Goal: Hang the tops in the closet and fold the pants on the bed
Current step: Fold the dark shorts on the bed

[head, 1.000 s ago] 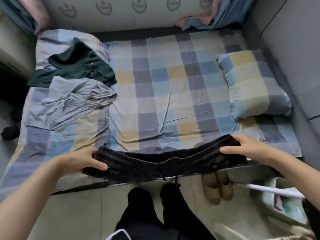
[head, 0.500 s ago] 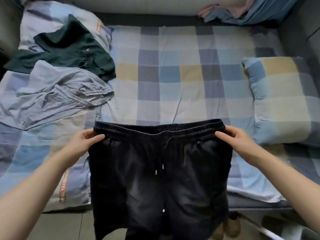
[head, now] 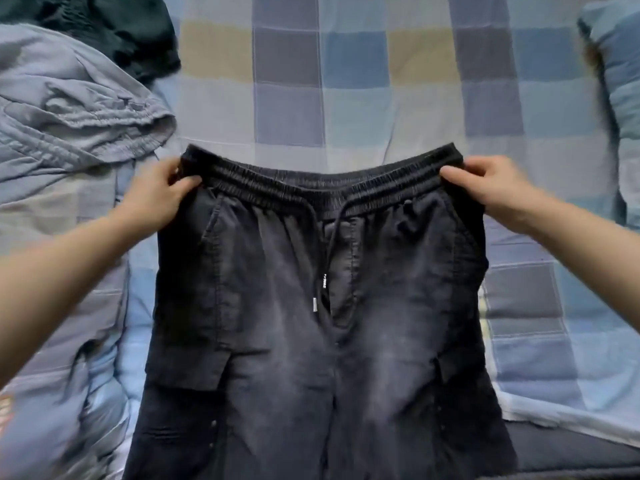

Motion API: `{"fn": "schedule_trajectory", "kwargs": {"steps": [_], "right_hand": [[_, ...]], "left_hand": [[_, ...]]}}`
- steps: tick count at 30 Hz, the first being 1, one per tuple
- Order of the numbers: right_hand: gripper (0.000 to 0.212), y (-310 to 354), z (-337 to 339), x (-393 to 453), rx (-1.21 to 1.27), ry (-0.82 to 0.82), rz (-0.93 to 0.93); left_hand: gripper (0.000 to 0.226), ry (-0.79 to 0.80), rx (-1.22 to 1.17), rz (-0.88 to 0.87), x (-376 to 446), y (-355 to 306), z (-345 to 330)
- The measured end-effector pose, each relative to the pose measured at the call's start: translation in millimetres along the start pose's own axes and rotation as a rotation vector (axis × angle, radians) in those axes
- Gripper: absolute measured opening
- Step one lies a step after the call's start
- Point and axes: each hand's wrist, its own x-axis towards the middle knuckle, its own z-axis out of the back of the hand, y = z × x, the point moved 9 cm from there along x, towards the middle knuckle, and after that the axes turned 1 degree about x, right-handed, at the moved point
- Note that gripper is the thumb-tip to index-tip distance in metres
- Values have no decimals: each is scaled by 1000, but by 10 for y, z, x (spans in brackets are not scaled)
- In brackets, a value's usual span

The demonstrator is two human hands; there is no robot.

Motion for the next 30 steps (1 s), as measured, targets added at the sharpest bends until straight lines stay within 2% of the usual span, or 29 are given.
{"fn": "schedule_trajectory", "kwargs": {"steps": [2,3,4,5,7,9,11,14,16,17,20,22,23,25,26,28,30], "right_hand": [[12,147,107,383,-27,-151,66],[15,190,140,550,-48,-216,78],[33,162,170,708,-60,-268,67],[48,79,161,811,-79,-297,14],[58,-227,47,843,-138,-286,-115],[51,-625,-178,630,-210,-217,-201],[40,-972,-346,200,-290,-211,-254],[23,-1296,-639,-567,-363,-242,-245],[9,-1399,-1027,-1034,-275,-179,-212],[9,-1469,-1283,-1256,-189,-109,-248],[17,-1669,-2123,-1824,41,161,-431],[10,-1757,-2567,-2053,-13,310,-495],[22,-1794,-2734,-2129,-51,344,-524],[44,-1852,-2912,-2186,20,342,-591],[48,-1858,-2990,-2209,101,320,-619],[44,-1816,-3103,-2262,256,289,-652],[33,-1768,-3144,-2307,301,296,-627]], "left_hand": [[18,-127,-30,19,402,-50,114],[23,-205,-71,61,547,-40,194],[33,-250,-129,124,669,16,198],[41,-250,-157,192,727,97,148],[53,-95,-97,300,667,256,-176],[58,89,-64,358,334,454,-618],[58,197,-44,401,-147,699,-938],[59,181,114,519,-821,1242,-1014],[69,138,231,666,-1262,1617,-912],[72,111,242,721,-1464,1775,-867],[62,77,152,795,-1903,2126,-824],[41,68,90,807,-2109,2268,-830],[30,68,52,792,-2196,2311,-827],[14,66,-83,768,-2303,2307,-869],[11,67,-153,772,-2374,2308,-868],[11,93,-321,798,-2516,2296,-876],[11,166,-468,783,-2595,2210,-907]]}}
